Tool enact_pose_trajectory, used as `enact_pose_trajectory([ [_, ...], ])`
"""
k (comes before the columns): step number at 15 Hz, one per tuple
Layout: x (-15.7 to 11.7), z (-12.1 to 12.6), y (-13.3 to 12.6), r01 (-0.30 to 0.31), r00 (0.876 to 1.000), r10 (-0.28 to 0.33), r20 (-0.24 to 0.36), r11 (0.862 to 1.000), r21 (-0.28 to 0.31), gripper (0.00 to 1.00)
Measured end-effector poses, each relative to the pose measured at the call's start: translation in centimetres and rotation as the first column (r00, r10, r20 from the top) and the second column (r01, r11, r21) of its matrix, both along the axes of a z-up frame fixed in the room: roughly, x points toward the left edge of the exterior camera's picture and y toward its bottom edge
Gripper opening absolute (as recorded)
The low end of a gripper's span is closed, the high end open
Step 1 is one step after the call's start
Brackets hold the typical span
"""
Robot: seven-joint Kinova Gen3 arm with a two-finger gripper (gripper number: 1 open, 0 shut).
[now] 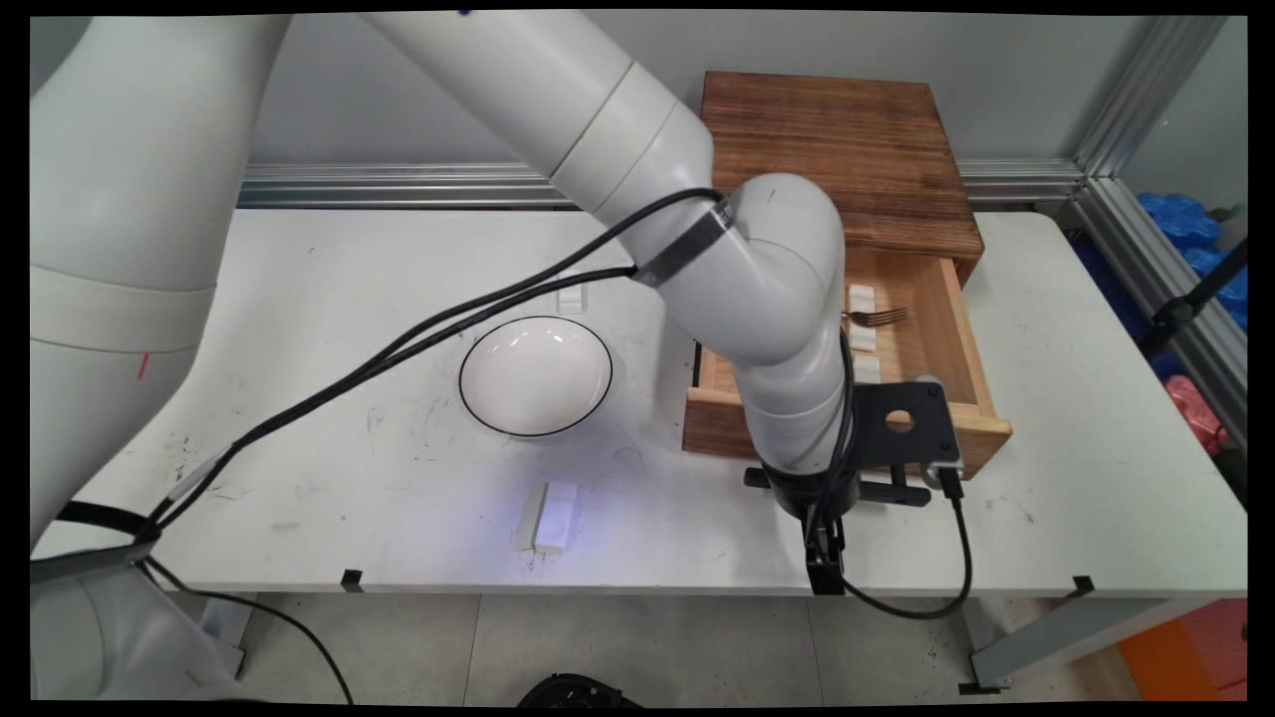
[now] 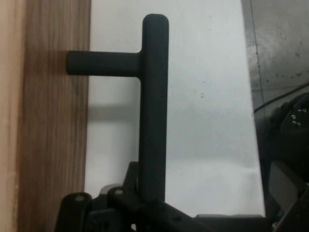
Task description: Open the drawer
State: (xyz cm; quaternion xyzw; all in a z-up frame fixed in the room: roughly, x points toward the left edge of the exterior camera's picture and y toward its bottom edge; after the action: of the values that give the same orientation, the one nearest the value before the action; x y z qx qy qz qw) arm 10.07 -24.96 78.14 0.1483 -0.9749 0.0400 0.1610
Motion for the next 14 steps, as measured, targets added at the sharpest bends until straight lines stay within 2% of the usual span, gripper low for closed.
enact_pose_trajectory([
  [14,-0.7,0.1,2.4,0.014,1.000,-0.014,-0.011,1.000,0.016,1.00],
])
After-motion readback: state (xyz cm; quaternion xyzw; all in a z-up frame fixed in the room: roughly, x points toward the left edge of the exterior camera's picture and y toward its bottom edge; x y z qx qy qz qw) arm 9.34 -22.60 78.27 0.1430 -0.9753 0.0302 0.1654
